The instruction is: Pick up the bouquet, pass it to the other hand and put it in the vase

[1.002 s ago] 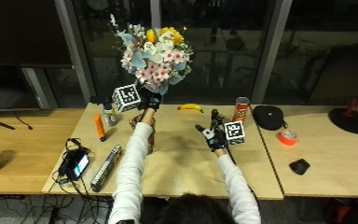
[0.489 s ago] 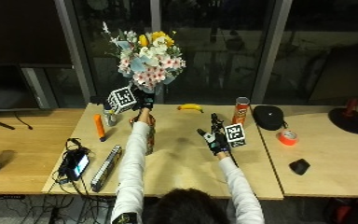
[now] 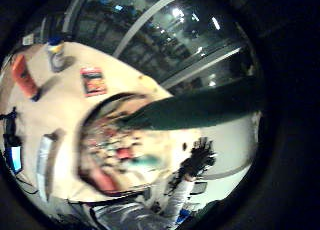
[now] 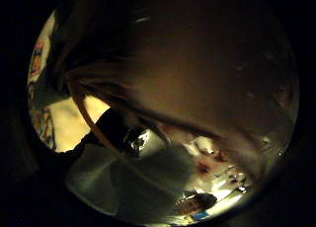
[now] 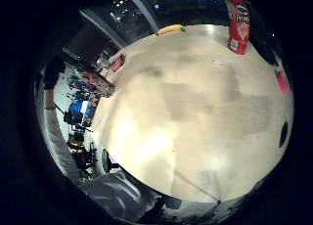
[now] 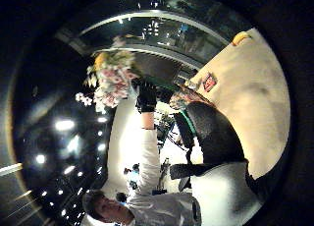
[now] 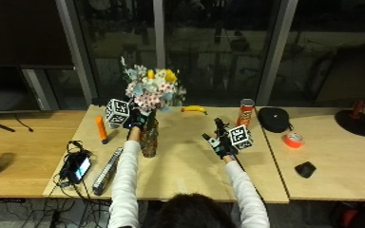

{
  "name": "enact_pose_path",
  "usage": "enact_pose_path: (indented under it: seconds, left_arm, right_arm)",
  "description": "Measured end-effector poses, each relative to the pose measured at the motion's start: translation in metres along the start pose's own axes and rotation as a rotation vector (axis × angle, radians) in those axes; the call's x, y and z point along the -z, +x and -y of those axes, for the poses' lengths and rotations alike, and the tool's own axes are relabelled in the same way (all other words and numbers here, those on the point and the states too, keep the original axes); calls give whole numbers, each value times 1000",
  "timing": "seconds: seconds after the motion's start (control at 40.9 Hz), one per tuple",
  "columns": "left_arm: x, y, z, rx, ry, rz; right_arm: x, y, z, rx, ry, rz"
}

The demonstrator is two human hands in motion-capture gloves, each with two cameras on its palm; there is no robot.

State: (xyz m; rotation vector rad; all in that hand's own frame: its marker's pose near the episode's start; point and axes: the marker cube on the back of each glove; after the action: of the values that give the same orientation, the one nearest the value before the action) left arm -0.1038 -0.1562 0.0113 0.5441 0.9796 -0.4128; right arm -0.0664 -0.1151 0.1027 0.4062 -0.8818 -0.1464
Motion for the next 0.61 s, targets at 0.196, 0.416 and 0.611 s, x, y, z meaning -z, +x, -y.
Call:
enact_pose_path:
  seconds: [0.196,0.416,0.611]
  left_arm:
    - [37,-27,-18,-261,190,57]
    - [34,-64,-18,-78,80,18]
    - [28,-76,-29,-137,246,-36]
  right_arm:
    - [10,-19,-14,190,-22,112]
    - [18,-9,-24,0,-41,68]
    - [22,5,-31,48,-95,165]
